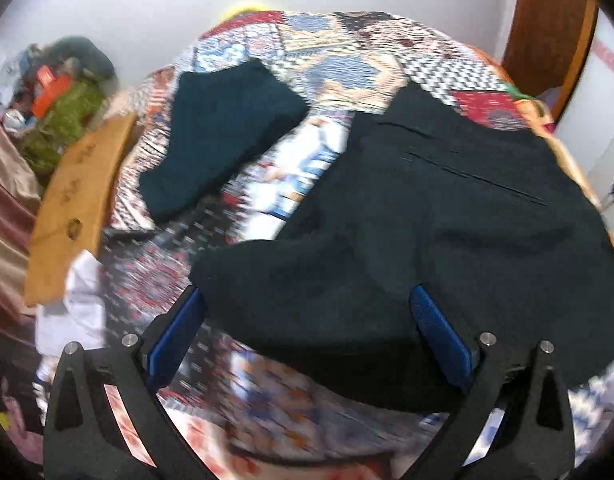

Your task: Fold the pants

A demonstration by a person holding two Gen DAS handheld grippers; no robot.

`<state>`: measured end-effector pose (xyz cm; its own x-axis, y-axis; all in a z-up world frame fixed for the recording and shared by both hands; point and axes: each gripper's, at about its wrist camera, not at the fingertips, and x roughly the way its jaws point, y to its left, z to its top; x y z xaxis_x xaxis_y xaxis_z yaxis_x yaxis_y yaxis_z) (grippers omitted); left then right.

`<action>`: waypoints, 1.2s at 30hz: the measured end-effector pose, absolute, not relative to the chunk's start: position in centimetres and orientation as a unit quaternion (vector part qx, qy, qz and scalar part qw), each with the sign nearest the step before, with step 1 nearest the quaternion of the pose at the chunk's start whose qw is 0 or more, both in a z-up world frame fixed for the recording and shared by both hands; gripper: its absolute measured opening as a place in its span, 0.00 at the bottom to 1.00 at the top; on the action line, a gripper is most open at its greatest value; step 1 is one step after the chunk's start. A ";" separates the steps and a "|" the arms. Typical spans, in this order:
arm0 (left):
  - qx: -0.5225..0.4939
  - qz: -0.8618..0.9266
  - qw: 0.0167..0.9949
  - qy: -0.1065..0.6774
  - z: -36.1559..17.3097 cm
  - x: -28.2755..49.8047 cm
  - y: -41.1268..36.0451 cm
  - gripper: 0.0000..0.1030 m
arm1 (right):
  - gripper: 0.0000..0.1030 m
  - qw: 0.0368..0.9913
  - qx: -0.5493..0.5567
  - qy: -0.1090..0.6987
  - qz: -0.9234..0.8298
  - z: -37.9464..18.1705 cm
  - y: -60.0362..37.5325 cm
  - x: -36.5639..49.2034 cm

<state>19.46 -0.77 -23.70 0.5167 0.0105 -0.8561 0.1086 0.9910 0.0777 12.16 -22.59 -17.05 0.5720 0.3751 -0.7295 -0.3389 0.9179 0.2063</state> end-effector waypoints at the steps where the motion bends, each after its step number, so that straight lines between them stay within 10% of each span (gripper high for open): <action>1: 0.061 -0.030 0.869 0.490 -23.6 19.3 -1.2 1.00 | 0.65 0.886 0.017 0.416 0.206 -16.9 -22.3 11.5; 36: 0.045 0.001 0.895 0.444 -19.5 18.0 5.3 0.86 | 0.58 0.895 0.038 0.423 0.136 -18.8 -27.5 11.4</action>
